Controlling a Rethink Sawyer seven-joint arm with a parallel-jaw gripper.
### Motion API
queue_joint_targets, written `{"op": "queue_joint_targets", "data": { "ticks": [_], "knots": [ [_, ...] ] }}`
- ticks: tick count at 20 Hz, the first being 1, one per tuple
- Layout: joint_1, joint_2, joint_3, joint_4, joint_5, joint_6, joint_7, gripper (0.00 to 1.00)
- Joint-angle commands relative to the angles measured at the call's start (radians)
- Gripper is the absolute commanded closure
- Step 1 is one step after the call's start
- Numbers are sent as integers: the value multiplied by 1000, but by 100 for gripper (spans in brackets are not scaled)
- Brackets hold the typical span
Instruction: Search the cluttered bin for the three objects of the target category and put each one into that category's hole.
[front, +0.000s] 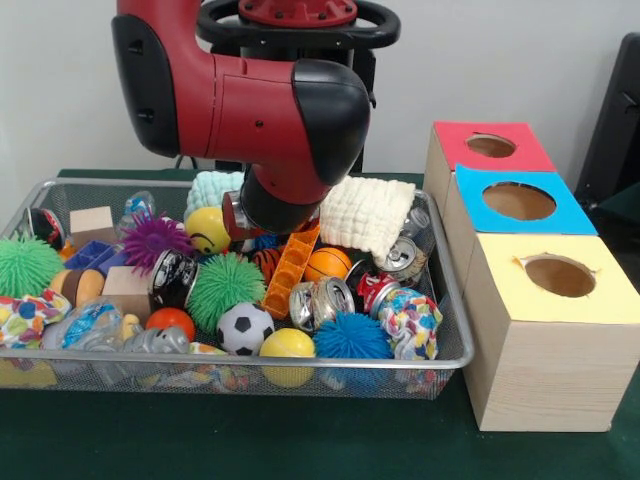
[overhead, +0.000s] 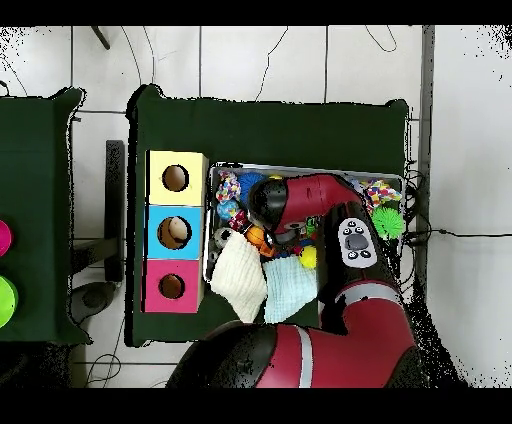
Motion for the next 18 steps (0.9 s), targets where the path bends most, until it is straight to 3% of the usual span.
{"op": "queue_joint_targets", "data": {
  "ticks": [1, 3, 6, 8, 10, 18],
  "knots": [
    [-22, -5, 56, 56, 25, 51, -63, 0],
    [-28, 0, 66, 59, 22, -25, -41, 0],
    [-50, 23, 107, 73, 6, -371, 76, 0],
    [-57, 36, 116, 77, -4, -462, 89, 0],
    [-62, 52, 118, 79, -8, -529, 92, 0],
    [-54, 105, 110, 56, 13, -624, 91, 0]
  ]
}}
